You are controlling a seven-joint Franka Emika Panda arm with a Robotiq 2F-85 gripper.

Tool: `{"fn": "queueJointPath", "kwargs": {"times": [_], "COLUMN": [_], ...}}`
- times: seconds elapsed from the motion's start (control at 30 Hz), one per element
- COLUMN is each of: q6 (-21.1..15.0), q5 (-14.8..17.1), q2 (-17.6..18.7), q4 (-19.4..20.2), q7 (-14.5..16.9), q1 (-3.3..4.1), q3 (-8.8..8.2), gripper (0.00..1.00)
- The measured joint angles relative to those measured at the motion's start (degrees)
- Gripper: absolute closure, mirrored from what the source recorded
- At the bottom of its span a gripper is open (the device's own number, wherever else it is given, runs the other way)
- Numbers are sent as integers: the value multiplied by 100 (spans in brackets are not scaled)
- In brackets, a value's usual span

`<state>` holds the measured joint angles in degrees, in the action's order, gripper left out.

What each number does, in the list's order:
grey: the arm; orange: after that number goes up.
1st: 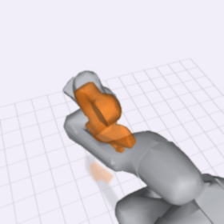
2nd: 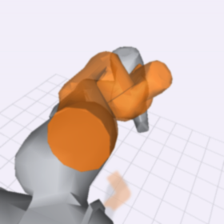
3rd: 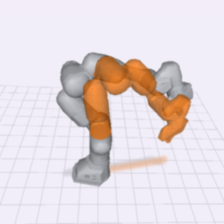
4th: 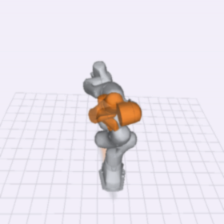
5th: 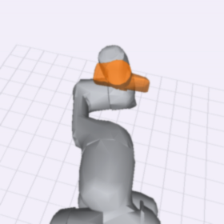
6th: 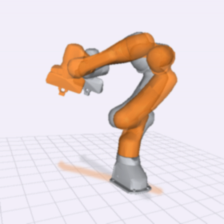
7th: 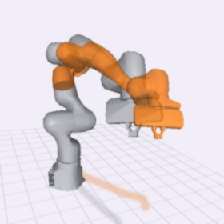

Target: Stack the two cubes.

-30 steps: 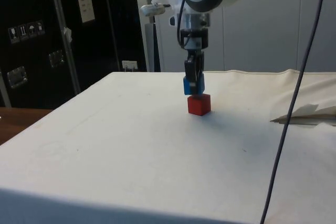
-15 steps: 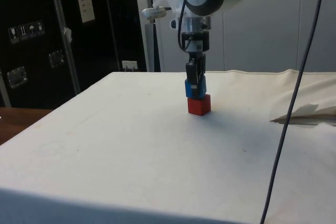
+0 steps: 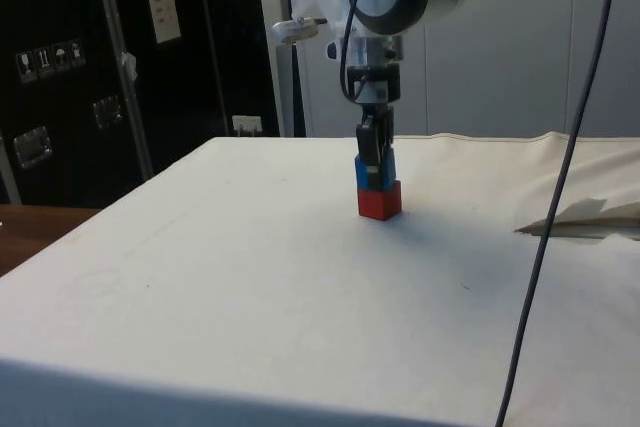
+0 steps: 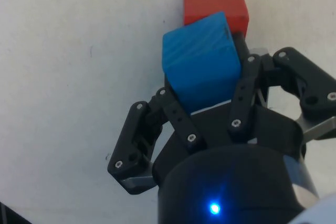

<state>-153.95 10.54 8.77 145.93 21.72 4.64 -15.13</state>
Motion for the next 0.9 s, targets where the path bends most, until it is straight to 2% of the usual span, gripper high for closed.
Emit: {"fn": "queueJointPath", "kwargs": {"times": [0.23,0.3,0.4,0.43,0.47,0.5,0.57,0.6,0.9], "q6": [0,6,6,6,6,6,6,11,11], "q5": [6,6,6,6,6,6,6,6,6], "q2": [23,23,29,29,29,29,29,23,23], "q4": [-11,-11,-11,-11,-11,-11,-11,-11,-17], "q7": [0,0,0,0,0,0,0,0,0], "q1": [6,6,6,6,6,6,6,6,6], "q3": [6,6,6,6,6,6,6,6,6], "gripper": [98,84,55,36,26,26,6,1,0]}}
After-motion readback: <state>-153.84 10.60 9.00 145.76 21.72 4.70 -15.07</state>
